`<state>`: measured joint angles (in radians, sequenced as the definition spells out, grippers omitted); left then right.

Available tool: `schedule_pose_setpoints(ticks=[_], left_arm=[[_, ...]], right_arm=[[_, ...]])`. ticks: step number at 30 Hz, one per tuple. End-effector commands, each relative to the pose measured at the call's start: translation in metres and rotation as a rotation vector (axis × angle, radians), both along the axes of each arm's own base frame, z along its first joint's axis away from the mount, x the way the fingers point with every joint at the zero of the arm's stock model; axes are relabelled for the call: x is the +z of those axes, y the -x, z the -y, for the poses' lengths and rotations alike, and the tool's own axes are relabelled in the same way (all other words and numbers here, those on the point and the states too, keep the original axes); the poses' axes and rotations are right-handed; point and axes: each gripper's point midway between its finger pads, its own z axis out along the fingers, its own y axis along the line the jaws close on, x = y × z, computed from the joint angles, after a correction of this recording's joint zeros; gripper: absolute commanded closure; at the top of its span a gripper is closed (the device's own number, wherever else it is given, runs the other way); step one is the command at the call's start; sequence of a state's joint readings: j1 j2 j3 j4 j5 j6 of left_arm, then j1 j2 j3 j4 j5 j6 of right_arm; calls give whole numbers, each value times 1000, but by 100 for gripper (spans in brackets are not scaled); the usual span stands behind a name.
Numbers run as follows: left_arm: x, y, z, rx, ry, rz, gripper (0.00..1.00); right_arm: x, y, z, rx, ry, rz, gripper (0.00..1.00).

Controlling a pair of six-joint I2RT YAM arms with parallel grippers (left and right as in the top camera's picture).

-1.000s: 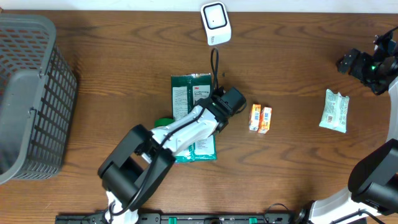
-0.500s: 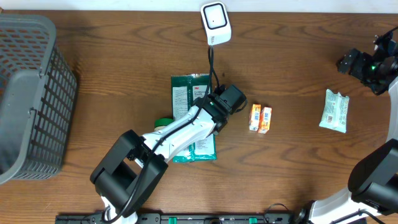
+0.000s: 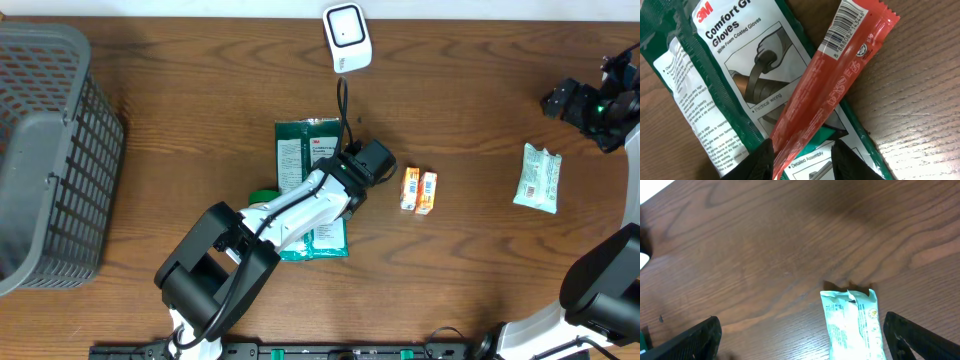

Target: Scan the item barcode

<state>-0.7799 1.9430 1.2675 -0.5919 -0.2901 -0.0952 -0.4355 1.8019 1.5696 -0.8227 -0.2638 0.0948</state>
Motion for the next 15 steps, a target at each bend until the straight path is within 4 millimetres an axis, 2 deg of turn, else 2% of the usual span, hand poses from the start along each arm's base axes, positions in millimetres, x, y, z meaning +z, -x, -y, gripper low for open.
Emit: schedule_pose_setpoints(ticks=[1,8,15], left_arm=[[-13,3,-7,-6,-19,-19,61],[-27,7,-11,-3,-12,-11,61],[-31,6,-15,12,11,-33,61]], right_arm=[[-2,1,2,2,8,-6,1],[-2,1,2,2,8,-6,1],[-2,1,2,2,8,-6,1]])
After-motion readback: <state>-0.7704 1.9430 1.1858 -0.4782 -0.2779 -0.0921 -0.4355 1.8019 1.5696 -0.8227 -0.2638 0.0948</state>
